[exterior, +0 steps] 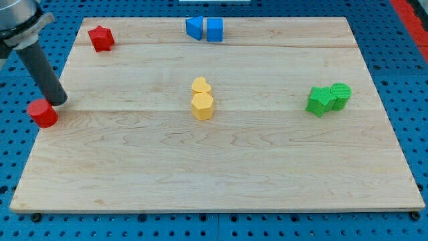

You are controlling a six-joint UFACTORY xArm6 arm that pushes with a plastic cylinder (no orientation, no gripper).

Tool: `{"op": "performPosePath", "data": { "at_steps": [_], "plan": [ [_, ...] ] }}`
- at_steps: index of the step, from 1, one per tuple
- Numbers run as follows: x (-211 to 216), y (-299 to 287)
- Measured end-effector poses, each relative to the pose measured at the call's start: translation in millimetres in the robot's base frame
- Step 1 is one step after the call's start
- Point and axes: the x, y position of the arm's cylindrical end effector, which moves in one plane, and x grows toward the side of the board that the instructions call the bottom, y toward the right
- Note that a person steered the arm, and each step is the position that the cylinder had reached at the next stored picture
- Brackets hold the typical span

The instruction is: Push the red circle towards top

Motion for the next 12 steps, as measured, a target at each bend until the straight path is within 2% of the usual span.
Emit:
{"op": "performPosePath", "data": {
  "at_steps": [1, 2, 3, 4, 7, 8, 9, 11, 12],
  "plan": [
    [34.6, 70.7],
    [90.5, 34.1],
    [100.1, -21.4],
    [97.2, -25.7],
    [72.3, -25.7],
    [26.2, -25.6],
    [5.0, -25.8],
    [-91.8, -12.2],
    [-89.6, -21.9]
  ]
}}
